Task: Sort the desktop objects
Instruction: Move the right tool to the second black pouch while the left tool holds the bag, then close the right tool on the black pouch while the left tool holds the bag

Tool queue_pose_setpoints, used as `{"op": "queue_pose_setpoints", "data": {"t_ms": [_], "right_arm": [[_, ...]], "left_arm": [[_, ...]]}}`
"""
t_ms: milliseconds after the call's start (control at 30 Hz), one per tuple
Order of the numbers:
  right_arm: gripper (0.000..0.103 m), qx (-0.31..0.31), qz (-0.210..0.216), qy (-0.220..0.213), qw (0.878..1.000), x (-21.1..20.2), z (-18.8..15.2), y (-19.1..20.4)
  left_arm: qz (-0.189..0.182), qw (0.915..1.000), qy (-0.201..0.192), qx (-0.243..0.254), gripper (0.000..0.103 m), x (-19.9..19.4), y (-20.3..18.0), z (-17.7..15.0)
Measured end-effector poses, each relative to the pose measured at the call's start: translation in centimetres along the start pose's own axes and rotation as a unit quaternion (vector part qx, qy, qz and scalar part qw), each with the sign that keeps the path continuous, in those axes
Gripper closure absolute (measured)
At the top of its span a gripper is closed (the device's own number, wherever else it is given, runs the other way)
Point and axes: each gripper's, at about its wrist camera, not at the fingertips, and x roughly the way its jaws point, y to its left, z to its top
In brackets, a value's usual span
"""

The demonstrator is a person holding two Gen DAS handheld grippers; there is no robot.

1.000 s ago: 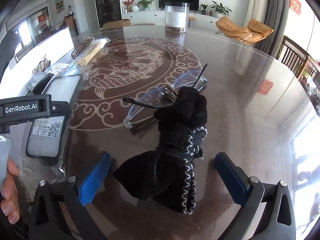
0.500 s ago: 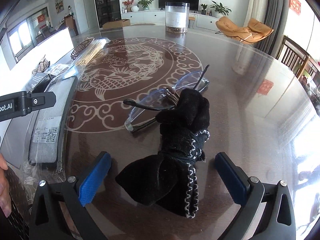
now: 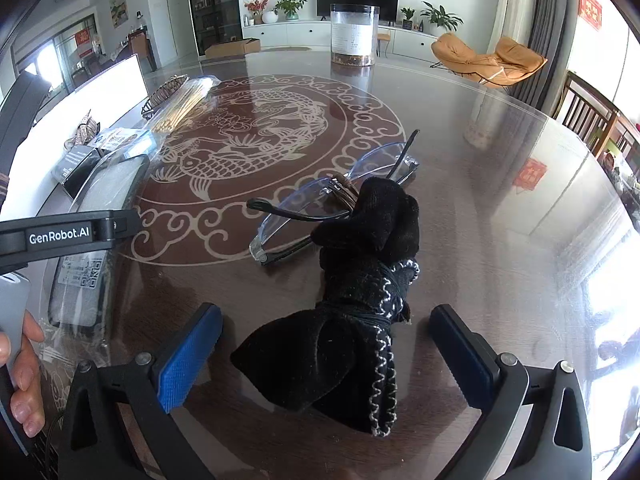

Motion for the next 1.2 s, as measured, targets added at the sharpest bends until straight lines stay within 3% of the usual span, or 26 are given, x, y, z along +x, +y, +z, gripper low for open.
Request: {"op": "queue_pose_setpoints", "data": {"t_ms": [300,1200], "right_arm": [[0.0,0.0,0.0,0.0,1.0,0.0,0.0,0.0],[0.0,0.0,0.0,0.0,1.0,0.0,0.0,-0.1]], "left_arm": [[0.004,0.9997,0.021,-0.01,0.0,-0.4,2.5,-0.9],[-0.022,0.9988,-0.005,0.044,0.0,-0.7,2.6,-1.6]]}}
